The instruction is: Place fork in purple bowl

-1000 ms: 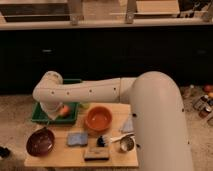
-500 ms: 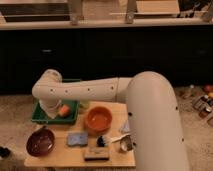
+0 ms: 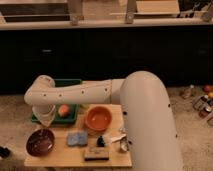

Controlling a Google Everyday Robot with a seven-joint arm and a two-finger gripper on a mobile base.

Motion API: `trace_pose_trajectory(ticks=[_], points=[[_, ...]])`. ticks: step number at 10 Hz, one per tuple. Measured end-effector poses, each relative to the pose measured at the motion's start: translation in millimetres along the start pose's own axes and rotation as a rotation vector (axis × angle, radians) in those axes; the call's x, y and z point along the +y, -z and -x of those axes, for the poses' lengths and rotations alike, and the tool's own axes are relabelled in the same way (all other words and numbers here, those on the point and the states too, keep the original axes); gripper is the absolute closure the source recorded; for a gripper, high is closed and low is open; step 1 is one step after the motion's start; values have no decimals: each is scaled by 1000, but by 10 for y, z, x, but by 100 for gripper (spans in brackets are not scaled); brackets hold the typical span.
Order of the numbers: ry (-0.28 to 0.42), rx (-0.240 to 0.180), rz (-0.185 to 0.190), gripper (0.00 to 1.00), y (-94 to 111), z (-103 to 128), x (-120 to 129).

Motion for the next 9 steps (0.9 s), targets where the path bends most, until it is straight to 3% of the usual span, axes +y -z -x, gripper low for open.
trace_pose_trajectory(ticks=[9], points=[[116, -80, 32, 100, -162, 469, -67]])
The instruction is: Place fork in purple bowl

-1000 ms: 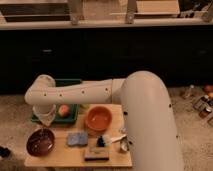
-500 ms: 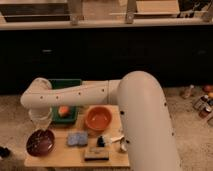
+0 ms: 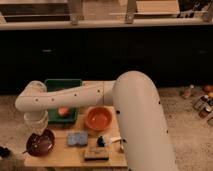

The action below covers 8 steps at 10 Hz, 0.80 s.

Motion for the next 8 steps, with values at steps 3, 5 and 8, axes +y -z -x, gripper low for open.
trace_pose_trajectory(ticks=[3, 5, 8], points=[[36, -63, 31, 100, -69, 72, 53], [56, -83, 35, 98, -86, 90, 55], [114, -115, 16, 71, -79, 128, 25]])
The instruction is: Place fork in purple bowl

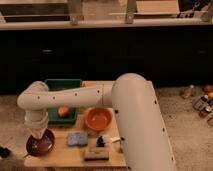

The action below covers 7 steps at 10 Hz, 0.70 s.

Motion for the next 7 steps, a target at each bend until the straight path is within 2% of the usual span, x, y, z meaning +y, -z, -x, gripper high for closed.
trace_pose_trajectory(ticks=[4, 6, 7], points=[[80, -23, -19, 30, 24, 38, -60], [98, -27, -17, 20, 21, 51, -77], [106, -25, -16, 20, 20, 49, -80]])
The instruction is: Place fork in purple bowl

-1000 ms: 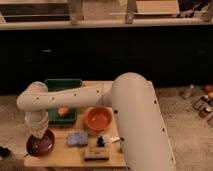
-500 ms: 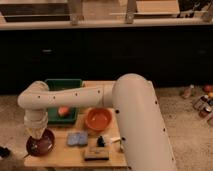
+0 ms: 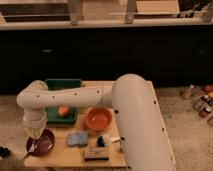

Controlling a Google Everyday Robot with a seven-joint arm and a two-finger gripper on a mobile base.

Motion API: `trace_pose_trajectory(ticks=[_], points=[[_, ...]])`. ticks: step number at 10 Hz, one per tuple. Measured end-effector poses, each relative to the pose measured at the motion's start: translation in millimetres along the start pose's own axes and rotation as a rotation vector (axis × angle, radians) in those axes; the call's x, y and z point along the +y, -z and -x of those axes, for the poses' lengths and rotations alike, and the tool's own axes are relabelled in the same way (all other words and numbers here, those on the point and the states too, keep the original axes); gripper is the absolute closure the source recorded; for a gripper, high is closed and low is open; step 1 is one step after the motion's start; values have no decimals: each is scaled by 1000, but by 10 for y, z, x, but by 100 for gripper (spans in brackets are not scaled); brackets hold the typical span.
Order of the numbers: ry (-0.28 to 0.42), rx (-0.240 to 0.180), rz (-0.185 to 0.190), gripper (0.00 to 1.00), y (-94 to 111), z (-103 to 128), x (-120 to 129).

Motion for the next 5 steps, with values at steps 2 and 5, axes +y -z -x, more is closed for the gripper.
trace_pose_trajectory(ticks=[2, 5], points=[[10, 1, 0, 20, 5, -6, 12], [22, 2, -3, 20, 22, -9, 19]])
